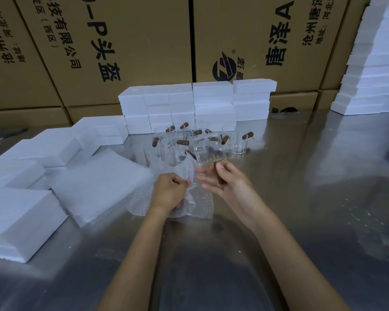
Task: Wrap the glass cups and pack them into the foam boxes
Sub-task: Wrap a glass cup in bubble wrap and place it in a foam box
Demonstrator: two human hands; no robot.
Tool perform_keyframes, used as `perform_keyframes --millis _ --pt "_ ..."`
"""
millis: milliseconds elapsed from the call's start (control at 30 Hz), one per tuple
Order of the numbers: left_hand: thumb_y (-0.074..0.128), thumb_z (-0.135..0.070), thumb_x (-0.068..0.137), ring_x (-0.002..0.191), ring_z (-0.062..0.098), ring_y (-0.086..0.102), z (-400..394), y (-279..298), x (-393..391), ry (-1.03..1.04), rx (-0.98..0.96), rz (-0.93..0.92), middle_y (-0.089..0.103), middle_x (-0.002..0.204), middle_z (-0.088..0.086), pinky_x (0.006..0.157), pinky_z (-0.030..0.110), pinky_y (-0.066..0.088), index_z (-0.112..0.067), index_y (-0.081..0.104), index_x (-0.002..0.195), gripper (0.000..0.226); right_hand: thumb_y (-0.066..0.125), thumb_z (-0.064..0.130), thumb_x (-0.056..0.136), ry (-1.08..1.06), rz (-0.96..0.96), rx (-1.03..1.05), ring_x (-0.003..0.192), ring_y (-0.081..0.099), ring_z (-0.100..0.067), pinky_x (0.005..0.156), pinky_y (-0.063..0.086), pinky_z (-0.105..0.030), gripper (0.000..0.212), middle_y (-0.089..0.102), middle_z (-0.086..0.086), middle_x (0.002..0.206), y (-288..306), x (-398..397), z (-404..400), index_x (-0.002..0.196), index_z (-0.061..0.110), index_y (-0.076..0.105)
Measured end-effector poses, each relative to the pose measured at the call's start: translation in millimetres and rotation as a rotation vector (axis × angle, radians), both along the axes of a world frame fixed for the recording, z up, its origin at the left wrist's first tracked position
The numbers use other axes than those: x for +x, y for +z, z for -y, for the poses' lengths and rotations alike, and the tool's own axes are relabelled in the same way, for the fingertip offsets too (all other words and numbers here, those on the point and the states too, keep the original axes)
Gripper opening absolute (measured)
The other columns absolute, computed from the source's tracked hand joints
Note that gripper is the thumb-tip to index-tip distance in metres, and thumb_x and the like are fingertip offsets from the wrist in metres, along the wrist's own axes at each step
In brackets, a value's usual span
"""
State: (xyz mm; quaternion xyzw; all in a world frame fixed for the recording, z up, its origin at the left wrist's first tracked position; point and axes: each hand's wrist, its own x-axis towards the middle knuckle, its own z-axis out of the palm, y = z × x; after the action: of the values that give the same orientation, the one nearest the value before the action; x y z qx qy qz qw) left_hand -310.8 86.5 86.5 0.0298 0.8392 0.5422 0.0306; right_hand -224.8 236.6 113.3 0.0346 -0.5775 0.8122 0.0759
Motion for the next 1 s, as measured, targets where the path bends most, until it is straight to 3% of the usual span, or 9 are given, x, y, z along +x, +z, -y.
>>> perform_keyframes --millis 100,200,300,367,433,567,733,833,1000 --pt "0.069 -0.014 0.094 0.025 0.012 0.040 5.8 -4.1 -2.4 0.006 0.092 0.065 0.048 0.037 -0.002 0.033 0.017 0.031 -0.008 0.057 0.067 0.030 0.043 0.019 0.105 -0.120 0.109 0.295 0.102 0.069 -0.024 0.093 0.054 -0.036 0.022 0.072 -0.011 0.107 -7.4 -2.4 1.4 0.106 0.002 0.058" --pt "0.059 -0.008 0.097 0.029 0.013 0.037 15.1 -6.6 -7.2 0.028 0.187 0.100 0.047 0.041 0.000 0.036 0.018 0.032 -0.008 0.059 0.068 0.029 0.047 0.019 0.103 -0.192 0.128 0.551 0.091 0.065 -0.010 0.086 0.052 -0.029 0.016 0.070 0.002 0.092 -13.4 -2.4 -0.2 0.093 0.013 0.059" --pt "0.050 -0.006 0.099 0.042 0.013 0.040 20.6 -7.1 -10.8 0.051 0.293 0.157 0.049 0.056 0.005 0.042 0.021 0.038 -0.010 0.060 0.070 0.031 0.050 0.021 0.100 -0.236 0.101 0.772 0.070 0.055 0.004 0.066 0.041 -0.012 0.014 0.062 0.008 0.080 -17.3 -1.7 -2.0 0.089 0.016 0.056" --pt "0.050 -0.007 0.099 0.050 0.014 0.043 22.3 -5.5 -11.8 0.072 0.343 0.185 0.052 0.062 0.006 0.050 0.023 0.042 -0.010 0.064 0.074 0.029 0.051 0.022 0.099 -0.277 0.076 0.943 0.080 0.054 -0.006 0.066 0.039 -0.018 0.011 0.059 0.008 0.081 -19.7 -1.5 -4.6 0.092 0.017 0.056" --pt "0.051 -0.008 0.100 0.052 0.016 0.044 23.4 -2.8 -10.5 0.058 0.370 0.169 0.053 0.063 0.006 0.055 0.028 0.042 -0.006 0.069 0.082 0.025 0.050 0.023 0.098 -0.292 0.033 1.092 0.093 0.050 -0.014 0.078 0.040 -0.027 0.008 0.056 0.010 0.082 -21.3 0.0 -6.7 0.095 0.018 0.056" --pt "0.065 -0.026 0.098 0.040 0.013 0.039 18.9 6.3 1.9 -0.057 0.353 0.006 0.047 0.057 0.002 0.039 0.021 0.034 -0.005 0.066 0.082 0.027 0.049 0.027 0.097 -0.318 -0.004 1.236 0.100 0.048 -0.017 0.081 0.048 -0.039 0.009 0.059 0.008 0.086 -21.6 2.5 -6.0 0.096 0.022 0.056" --pt "0.068 -0.029 0.096 0.041 0.009 0.039 7.9 18.1 15.4 -0.194 0.394 -0.146 0.048 0.053 -0.004 0.038 0.019 0.033 -0.013 0.070 0.078 0.024 0.052 0.032 0.099 -0.384 0.112 0.988 0.069 0.054 -0.012 0.058 0.037 -0.028 0.021 0.057 0.008 0.073 -19.3 -1.9 -2.1 0.082 0.020 0.054" --pt "0.069 -0.025 0.095 0.042 0.006 0.045 -1.3 18.8 22.1 -0.294 0.322 -0.170 0.056 0.055 -0.006 0.040 0.020 0.037 -0.021 0.072 0.072 0.024 0.058 0.027 0.096 -0.397 0.199 0.655 0.059 0.051 -0.012 0.062 0.040 -0.030 0.027 0.055 0.002 0.061 -14.1 -5.1 0.7 0.082 0.005 0.063" --pt "0.068 -0.022 0.095 0.055 0.000 0.052 -8.3 17.7 25.7 -0.336 0.262 -0.198 0.060 0.058 -0.015 0.051 0.014 0.041 -0.021 0.070 0.074 0.021 0.063 0.023 0.090 -0.207 0.419 0.126 0.044 0.035 -0.008 0.042 0.025 -0.020 0.017 0.055 -0.002 0.058 -5.5 1.0 -10.3 0.084 0.007 0.067"
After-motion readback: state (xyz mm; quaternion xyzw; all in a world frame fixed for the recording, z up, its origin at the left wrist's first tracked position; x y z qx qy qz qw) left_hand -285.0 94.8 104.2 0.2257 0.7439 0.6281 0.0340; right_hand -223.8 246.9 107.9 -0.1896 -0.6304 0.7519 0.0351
